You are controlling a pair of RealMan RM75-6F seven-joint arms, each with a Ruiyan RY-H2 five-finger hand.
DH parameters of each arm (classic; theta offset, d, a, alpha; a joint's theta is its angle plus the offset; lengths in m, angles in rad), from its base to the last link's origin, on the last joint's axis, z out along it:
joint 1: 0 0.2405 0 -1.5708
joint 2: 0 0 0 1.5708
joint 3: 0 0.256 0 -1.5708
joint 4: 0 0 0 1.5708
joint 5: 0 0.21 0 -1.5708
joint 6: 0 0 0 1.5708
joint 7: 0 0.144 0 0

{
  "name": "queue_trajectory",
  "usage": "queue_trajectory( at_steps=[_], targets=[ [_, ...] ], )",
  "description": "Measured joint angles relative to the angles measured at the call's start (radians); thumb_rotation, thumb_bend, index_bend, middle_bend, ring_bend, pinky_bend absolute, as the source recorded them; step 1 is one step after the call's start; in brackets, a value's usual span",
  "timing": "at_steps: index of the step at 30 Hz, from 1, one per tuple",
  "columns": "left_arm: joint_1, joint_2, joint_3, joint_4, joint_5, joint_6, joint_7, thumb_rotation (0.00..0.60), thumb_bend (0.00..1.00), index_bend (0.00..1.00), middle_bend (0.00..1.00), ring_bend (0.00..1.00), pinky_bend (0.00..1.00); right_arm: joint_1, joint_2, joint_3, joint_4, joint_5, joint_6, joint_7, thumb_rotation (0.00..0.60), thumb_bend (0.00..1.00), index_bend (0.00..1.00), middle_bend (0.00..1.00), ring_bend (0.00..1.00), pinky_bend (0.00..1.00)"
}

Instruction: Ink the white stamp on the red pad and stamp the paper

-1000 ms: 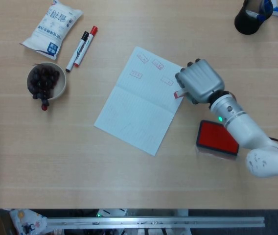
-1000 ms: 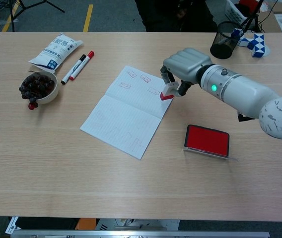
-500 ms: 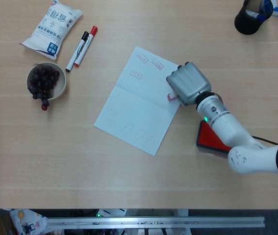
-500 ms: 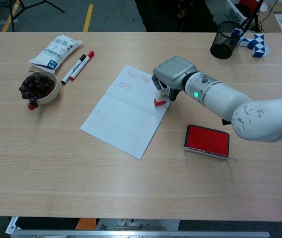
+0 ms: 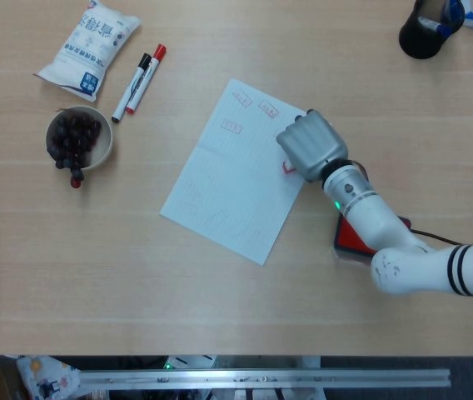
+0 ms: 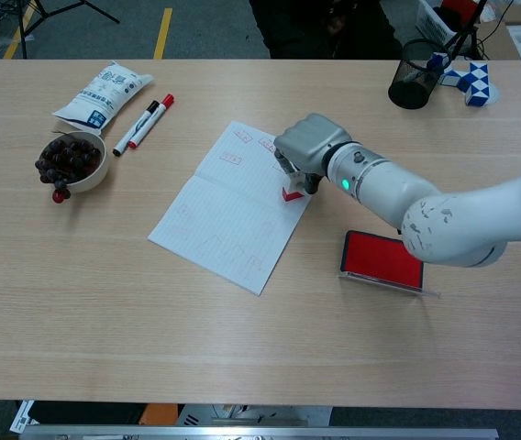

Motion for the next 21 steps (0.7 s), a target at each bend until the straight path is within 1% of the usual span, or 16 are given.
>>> queue_trajectory(
  at_steps=[10, 21],
  targets=[
    [0.003, 0.004, 0.000, -0.002, -0.007, -0.002, -0.001, 0.600, 0.17, 0.16, 0.13, 0.18, 0.10, 0.010, -0.021, -0.007, 0.031, 0.016, 0.000, -0.011, 0.600, 0.44, 0.73, 0.52, 0.39, 0.40],
    [0.003, 0.008, 0.002, -0.008, -0.014, -0.011, 0.004, 0.600, 0.17, 0.13, 0.11, 0.18, 0.10, 0.012, -0.034, -0.018, 0.040, 0.014, 0.004, -0.018, 0.600, 0.44, 0.73, 0.52, 0.39, 0.40]
  ],
)
